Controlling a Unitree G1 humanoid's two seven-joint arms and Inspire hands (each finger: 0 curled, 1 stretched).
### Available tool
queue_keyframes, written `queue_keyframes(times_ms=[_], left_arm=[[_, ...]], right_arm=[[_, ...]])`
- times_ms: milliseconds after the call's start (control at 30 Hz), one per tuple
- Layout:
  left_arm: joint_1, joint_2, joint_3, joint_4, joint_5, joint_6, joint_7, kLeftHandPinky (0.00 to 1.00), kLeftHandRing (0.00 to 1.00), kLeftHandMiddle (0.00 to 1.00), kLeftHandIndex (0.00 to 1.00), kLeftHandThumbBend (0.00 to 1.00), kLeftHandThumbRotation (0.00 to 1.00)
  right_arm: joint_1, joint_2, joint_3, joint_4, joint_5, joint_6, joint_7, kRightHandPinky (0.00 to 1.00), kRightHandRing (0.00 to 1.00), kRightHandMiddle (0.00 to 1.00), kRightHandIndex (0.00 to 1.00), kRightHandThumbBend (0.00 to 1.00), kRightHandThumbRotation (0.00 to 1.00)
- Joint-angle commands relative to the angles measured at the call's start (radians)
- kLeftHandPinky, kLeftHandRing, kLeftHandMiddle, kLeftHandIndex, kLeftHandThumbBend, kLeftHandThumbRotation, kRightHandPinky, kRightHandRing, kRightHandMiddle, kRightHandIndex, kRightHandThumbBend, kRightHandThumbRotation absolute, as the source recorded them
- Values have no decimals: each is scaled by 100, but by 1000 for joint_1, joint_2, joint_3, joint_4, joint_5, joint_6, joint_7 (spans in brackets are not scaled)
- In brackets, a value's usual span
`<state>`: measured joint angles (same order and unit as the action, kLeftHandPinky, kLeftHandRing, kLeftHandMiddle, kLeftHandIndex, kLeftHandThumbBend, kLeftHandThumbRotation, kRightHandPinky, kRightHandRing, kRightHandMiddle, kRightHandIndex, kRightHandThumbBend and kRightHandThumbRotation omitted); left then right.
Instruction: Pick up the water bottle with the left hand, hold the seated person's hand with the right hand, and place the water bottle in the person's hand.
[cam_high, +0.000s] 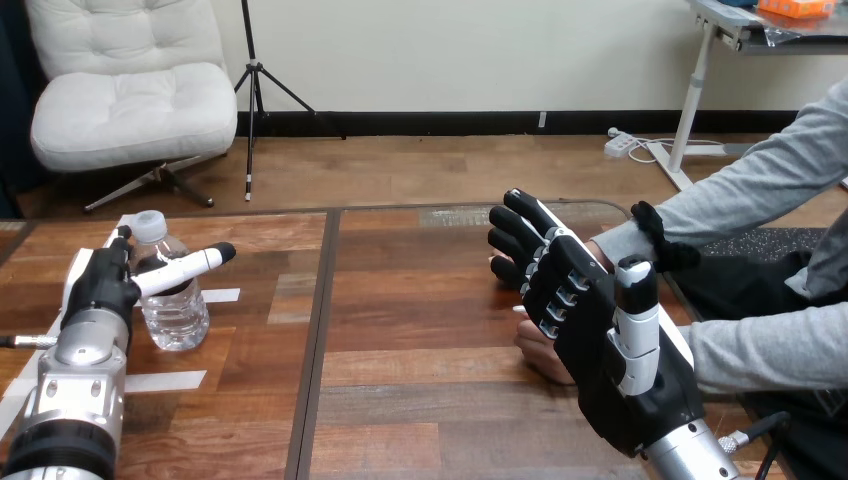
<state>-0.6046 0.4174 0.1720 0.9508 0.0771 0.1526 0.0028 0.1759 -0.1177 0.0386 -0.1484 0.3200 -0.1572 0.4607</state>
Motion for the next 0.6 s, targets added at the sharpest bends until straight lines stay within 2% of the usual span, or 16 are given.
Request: queue_keyframes(times_ms=[0, 300, 433, 567], left_arm=[[-85, 27, -26, 20, 20, 3, 7, 99, 99, 100, 100, 89, 28], [-85, 24, -34, 7, 30, 17, 16, 95, 96, 97, 99, 88, 27], [-91, 19, -27, 4, 23, 44, 31, 92, 94, 94, 96, 87, 25], [-100, 12, -19, 8, 17, 72, 57, 93, 95, 95, 96, 86, 21]], right_arm=[[-41, 3, -7, -37, 17, -7, 2, 98, 96, 95, 95, 100, 100], [-40, 5, -6, -41, 21, -4, 1, 98, 96, 95, 95, 100, 100], [-39, 5, -5, -41, 19, -6, 1, 98, 96, 95, 95, 100, 100], [-39, 5, -5, -41, 18, -9, 3, 98, 96, 95, 95, 100, 100]])
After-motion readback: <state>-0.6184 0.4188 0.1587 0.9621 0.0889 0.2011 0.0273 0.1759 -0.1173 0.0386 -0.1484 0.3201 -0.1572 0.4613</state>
